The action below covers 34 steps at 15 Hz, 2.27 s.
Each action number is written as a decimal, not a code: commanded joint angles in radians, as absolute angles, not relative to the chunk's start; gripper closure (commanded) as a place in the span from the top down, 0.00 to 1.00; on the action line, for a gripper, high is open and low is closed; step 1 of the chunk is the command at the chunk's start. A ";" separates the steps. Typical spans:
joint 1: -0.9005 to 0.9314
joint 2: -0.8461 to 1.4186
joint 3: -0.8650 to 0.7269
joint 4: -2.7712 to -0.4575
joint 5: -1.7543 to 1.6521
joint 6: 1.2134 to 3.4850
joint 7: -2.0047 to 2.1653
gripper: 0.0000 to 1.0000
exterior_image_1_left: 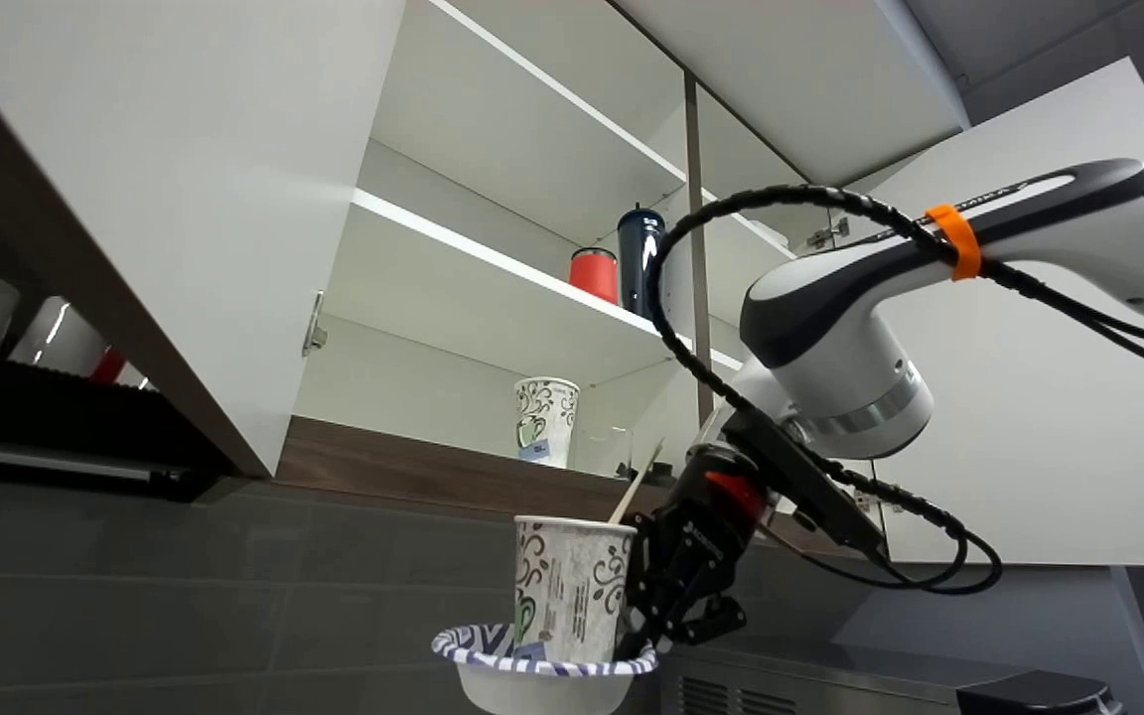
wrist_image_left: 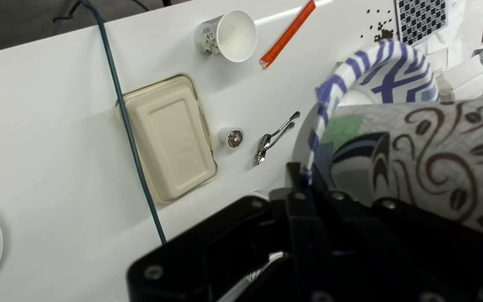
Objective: Put the straws inside the tea cup then put the cup and side plate inside the top cupboard
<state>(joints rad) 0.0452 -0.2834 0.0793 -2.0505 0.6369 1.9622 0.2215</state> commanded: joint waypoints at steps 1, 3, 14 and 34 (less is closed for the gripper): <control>0.054 -0.284 0.074 -2.035 0.635 1.950 0.242 0.02; 0.055 -0.285 0.074 -2.024 0.635 1.942 0.257 0.02; 0.060 -0.306 0.062 -1.867 0.691 1.862 0.274 0.01; 0.059 -0.092 0.098 -1.507 0.643 1.912 0.539 0.01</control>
<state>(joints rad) 0.0539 -0.1816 0.0843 -1.6259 0.6669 1.9006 0.4520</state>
